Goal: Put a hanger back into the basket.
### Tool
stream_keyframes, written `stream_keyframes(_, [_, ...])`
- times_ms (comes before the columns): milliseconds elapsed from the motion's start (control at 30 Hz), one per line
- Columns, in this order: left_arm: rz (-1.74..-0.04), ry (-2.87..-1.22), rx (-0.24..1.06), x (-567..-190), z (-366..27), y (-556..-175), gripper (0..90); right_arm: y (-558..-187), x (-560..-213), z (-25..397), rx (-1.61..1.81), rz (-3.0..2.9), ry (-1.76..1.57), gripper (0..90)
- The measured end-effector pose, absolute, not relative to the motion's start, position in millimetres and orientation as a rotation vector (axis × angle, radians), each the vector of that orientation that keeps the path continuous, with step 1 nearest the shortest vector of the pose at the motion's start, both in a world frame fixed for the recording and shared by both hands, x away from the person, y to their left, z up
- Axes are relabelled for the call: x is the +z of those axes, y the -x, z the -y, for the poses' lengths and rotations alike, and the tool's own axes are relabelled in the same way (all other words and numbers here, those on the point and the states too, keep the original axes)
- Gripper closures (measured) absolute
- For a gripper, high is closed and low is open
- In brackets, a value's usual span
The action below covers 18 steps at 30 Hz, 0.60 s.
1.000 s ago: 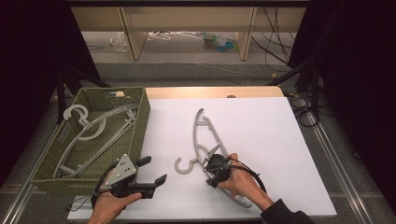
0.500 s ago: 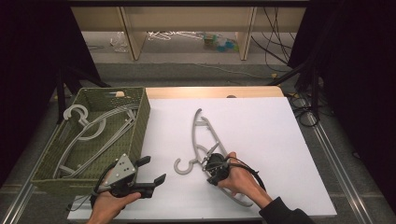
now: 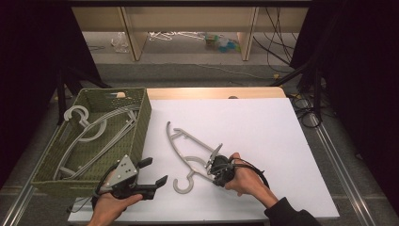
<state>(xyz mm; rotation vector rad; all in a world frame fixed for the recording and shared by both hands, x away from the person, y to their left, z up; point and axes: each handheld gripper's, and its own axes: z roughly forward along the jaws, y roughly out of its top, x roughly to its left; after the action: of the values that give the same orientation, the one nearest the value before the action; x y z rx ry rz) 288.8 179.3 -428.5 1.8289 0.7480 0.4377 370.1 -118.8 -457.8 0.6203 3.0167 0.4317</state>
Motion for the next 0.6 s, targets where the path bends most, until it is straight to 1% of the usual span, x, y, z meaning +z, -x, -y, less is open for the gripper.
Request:
stream_keyframes(167, [-0.699,-1.878,0.463,-428,-169,-288,23.2,-366,-453,123,0.424,-3.038,-0.524,82.4])
stream_keyframes(300, [-0.655,-1.972,0.521,-432,-160,-291,24.2,-357,-441,129,0.452,-3.052,-0.469,82.3])
stream_keyframes(367, [-0.658,-1.995,0.51,-435,-156,-293,24.9,-353,-437,133,0.452,-3.062,-0.416,82.3])
stream_keyframes(467, [-0.638,-2.06,0.522,-439,-150,-297,26.1,-344,-434,137,0.457,-3.07,-0.432,82.4])
stream_keyframes(600, [-0.611,-2.108,0.549,-442,-143,-301,27.7,-340,-431,143,0.49,-3.086,-0.422,82.3])
